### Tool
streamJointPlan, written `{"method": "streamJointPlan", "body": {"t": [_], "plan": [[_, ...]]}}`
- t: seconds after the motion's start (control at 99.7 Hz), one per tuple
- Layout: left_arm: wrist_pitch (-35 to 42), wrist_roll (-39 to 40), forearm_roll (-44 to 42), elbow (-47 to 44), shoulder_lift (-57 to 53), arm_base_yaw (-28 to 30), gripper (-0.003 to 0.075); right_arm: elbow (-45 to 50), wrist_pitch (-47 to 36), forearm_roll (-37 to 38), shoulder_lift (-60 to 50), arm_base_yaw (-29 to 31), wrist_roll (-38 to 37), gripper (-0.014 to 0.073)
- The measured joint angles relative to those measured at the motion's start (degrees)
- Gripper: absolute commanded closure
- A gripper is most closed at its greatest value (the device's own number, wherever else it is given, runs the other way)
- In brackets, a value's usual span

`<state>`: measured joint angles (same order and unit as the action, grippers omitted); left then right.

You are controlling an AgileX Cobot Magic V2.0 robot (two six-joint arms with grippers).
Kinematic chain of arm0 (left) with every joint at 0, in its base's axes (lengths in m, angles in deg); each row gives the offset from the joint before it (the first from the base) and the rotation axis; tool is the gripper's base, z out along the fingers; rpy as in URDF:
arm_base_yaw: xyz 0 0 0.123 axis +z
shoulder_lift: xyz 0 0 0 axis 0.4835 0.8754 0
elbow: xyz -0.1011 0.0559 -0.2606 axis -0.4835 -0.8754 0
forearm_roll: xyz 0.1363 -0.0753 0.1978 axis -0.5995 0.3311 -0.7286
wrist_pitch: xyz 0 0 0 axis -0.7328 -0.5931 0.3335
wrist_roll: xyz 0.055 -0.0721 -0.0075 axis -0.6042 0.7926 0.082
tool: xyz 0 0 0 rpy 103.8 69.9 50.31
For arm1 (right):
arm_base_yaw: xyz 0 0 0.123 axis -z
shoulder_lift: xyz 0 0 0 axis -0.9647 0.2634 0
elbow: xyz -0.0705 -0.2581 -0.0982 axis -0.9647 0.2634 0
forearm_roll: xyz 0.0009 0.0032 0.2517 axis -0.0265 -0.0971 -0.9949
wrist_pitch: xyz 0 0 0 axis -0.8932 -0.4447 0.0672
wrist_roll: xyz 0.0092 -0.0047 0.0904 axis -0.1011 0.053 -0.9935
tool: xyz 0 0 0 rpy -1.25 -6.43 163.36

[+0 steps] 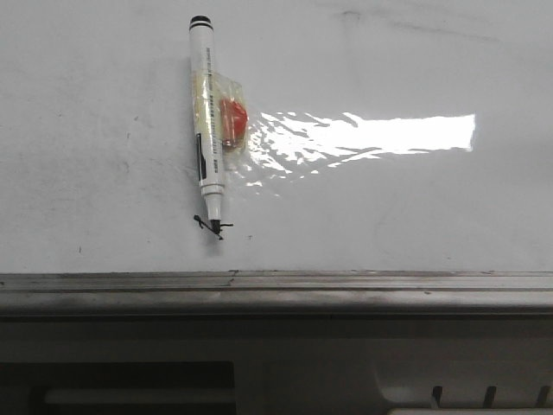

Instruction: Write number 9 on whiteboard

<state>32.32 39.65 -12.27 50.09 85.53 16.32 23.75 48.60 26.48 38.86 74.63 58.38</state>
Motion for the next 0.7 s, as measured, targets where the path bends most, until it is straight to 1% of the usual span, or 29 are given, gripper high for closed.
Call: {"method": "streamJointPlan", "body": {"t": [0.07,0.13,0.181,0.221,0.231,0.251,0.261,0.291,0.351,0.401,0.472,0.532,0.602,0.702], "plan": [[-2.9,-0.1,-2.2,4.5,6.0,0.0,0.0657,-3.8,3.4,1.8,3.4,0.0,1.2,0.0653],[-4.4,-0.2,-1.8,7.2,10.8,0.0,0.0558,-6.3,4.7,2.2,5.5,0.0,1.6,0.0617],[-5.3,-1.5,0.3,9.0,14.8,0.0,0.0465,-7.7,5.1,2.2,6.6,0.0,1.7,0.0551],[-6.0,-4.0,2.5,10.2,18.1,0.0,0.0394,-8.5,5.2,1.9,7.0,0.0,1.9,0.0466],[-6.2,-5.0,3.5,10.3,19.2,0.0,0.0384,-8.5,5.2,1.9,7.0,0.0,2.0,0.0433],[-6.5,-6.2,5.2,10.8,20.3,0.0,0.0359,-8.8,5.2,1.6,7.2,-0.1,2.0,0.0399],[-6.9,-7.5,5.8,11.1,21.3,0.0,0.0347,-8.8,5.2,1.4,7.2,-0.2,2.0,0.0365],[-7.6,-10.3,8.3,11.6,23.4,0.0,0.0337,-9.1,5.3,1.0,7.3,-0.5,2.0,0.0297],[-9.5,-17.4,14.9,12.3,27.8,-0.1,0.0350,-9.1,5.4,0.2,7.3,-1.3,2.1,0.0167],[-10.6,-22.5,20.2,12.7,30.8,-0.8,0.0370,-9.1,5.5,0.0,7.3,-2.3,2.1,0.0118],[-11.3,-28.2,27.2,12.8,34.6,-2.9,0.0384,-9.1,5.5,-0.1,7.4,-3.3,2.2,0.0127],[-10.9,-31.2,32.3,12.8,37.0,-5.8,0.0384,-9.1,5.5,-0.1,7.4,-3.6,2.2,0.0141],[-8.2,-33.1,36.6,12.8,39.5,-9.9,0.0384,-9.1,5.4,0.0,7.4,-3.8,2.2,0.0148],[-1.9,-34.1,40.4,12.8,42.7,-16.6,0.0384,-9.1,4.4,0.1,7.4,-3.8,2.2,0.0148]]}}
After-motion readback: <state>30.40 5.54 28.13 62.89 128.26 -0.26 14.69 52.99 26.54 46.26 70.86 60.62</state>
